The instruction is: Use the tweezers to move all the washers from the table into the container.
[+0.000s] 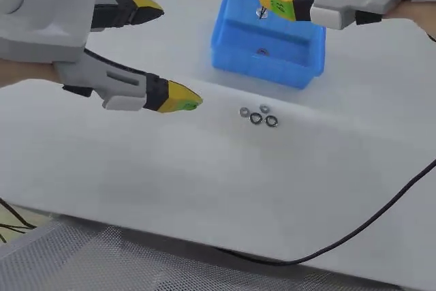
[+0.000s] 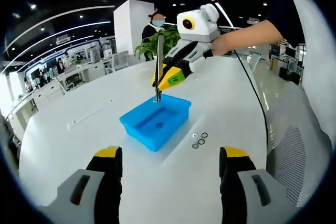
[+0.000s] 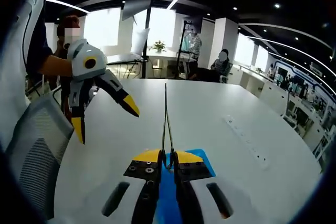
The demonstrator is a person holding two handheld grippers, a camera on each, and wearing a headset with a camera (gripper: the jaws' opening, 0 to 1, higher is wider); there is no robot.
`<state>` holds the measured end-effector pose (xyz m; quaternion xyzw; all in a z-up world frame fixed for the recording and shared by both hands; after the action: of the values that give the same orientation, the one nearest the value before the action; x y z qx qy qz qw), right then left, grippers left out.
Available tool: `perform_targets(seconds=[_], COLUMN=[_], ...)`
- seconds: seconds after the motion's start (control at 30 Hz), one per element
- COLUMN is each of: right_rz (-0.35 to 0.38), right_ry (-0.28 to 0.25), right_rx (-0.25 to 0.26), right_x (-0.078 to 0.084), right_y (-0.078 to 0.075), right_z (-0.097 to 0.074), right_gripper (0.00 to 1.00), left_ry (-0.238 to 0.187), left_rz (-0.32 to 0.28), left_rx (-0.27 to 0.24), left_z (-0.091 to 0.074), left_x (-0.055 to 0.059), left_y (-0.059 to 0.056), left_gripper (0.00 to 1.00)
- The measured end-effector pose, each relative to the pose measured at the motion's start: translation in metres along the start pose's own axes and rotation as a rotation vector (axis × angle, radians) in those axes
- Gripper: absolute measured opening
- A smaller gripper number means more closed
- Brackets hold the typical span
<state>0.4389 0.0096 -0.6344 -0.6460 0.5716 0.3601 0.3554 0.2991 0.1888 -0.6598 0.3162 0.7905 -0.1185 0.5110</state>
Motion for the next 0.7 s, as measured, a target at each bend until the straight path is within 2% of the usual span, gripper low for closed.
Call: perform_targets(seconds=[0.17, 0.33, 0.4, 0.7], right_rz=[0.030, 0.066, 0.074, 0.095], right_ry=[0.020, 0.025, 0.034, 0.043], right_rx=[0.002, -0.001, -0.006, -0.020], right_x=[0.017, 0.031, 0.038, 0.056], right_y=[-0.016, -0.027, -0.029, -0.033], right_z=[0.014, 0.027, 0.034, 0.049], right_gripper=[0.10, 0.10, 0.10, 0.10], left_ry=[-0.012, 0.007, 0.012, 0.040], left_rz=[-0.017, -0.029, -0.055, -0.069], left_rx=[-0.031, -0.028, -0.031, -0.055], left_z=[0.005, 0.009, 0.008, 0.006], left_x=[0.005, 0.011, 0.012, 0.018], left_y=[0.000, 0.001, 0.004, 0.008], left_gripper=[0.80, 0.79, 0.78, 0.78])
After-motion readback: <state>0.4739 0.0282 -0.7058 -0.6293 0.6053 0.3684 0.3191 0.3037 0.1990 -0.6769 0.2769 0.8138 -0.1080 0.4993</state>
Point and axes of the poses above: the centre of the closed fingertips' face, and the gripper's own axes: z roughly forward along the fingers, y roughly to its left, x roughly out of its underside, the point moved 9 cm from there along -z, roughly backward along the fingers, and after that the axes turned 9 degrees about -x, right-handed, at the moved point
